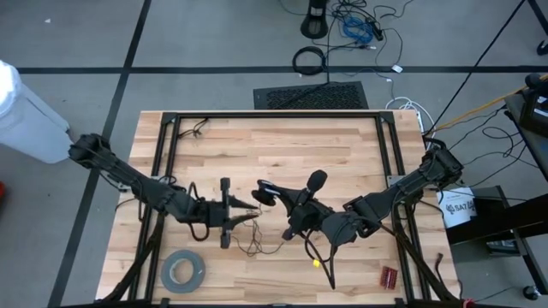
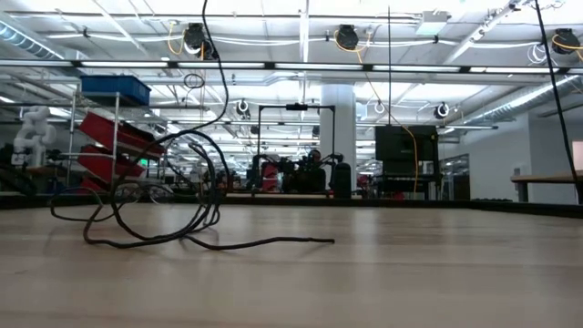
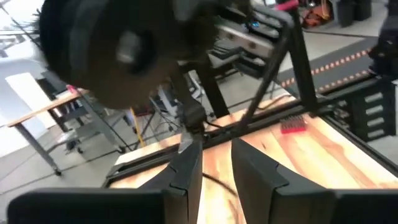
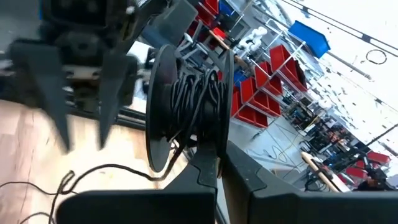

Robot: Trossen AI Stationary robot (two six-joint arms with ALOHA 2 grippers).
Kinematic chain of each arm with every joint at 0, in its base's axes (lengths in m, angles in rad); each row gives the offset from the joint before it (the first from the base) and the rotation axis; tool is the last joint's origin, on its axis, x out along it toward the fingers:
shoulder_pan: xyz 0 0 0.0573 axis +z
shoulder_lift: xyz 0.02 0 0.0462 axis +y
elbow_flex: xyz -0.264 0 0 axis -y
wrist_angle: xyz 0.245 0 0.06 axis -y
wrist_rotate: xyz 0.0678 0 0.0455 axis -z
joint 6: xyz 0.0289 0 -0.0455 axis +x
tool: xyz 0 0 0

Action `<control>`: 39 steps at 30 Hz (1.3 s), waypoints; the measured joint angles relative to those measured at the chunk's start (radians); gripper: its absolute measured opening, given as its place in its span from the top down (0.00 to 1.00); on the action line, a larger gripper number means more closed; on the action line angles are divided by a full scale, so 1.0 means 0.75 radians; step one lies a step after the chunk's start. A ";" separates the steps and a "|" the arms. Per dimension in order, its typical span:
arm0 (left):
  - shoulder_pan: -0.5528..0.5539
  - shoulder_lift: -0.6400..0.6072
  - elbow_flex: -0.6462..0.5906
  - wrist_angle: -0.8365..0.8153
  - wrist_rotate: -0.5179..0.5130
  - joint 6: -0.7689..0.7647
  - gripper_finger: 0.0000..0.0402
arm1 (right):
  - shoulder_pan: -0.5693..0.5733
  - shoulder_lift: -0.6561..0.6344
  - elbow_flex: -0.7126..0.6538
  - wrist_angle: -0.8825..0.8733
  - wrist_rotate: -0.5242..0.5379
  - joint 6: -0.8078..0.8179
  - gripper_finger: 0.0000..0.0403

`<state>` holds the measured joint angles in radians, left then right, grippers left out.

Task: Coil cords
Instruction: Uncoil the black wire from the spool

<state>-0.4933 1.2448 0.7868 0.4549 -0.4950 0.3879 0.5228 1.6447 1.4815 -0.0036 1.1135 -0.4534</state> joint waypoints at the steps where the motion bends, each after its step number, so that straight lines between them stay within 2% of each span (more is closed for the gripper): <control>1: 0.006 0.013 0.000 0.020 -0.001 -0.013 0.75 | 0.000 0.000 0.000 0.000 0.002 0.000 1.00; 7: 0.054 0.050 0.013 0.035 -0.013 -0.157 0.62 | 0.000 0.001 0.000 -0.001 0.020 -0.007 1.00; 11: 0.059 0.066 0.023 0.037 -0.014 -0.162 0.55 | 0.001 0.001 0.000 -0.003 0.020 -0.016 1.00; 17: 0.072 0.084 0.023 0.044 -0.090 -0.167 0.53 | 0.001 0.001 0.000 -0.007 0.020 -0.021 1.00; 25: 0.093 0.085 0.023 0.045 -0.093 -0.230 0.54 | 0.001 0.001 0.000 -0.012 0.022 -0.020 1.00; 31: 0.101 0.085 0.023 0.044 -0.007 -0.219 0.64 | 0.001 0.001 0.000 -0.012 0.022 -0.020 1.00; 36: 0.101 0.085 0.023 0.040 0.063 -0.188 0.83 | 0.001 0.001 0.000 -0.019 0.021 -0.020 1.00; 39: 0.101 0.085 0.031 0.044 0.157 -0.170 0.96 | 0.001 0.001 0.000 -0.031 0.021 -0.009 1.00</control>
<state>-0.4176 1.3083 0.8097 0.4881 -0.3772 0.2607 0.5236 1.6455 1.4815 -0.0267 1.1294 -0.4598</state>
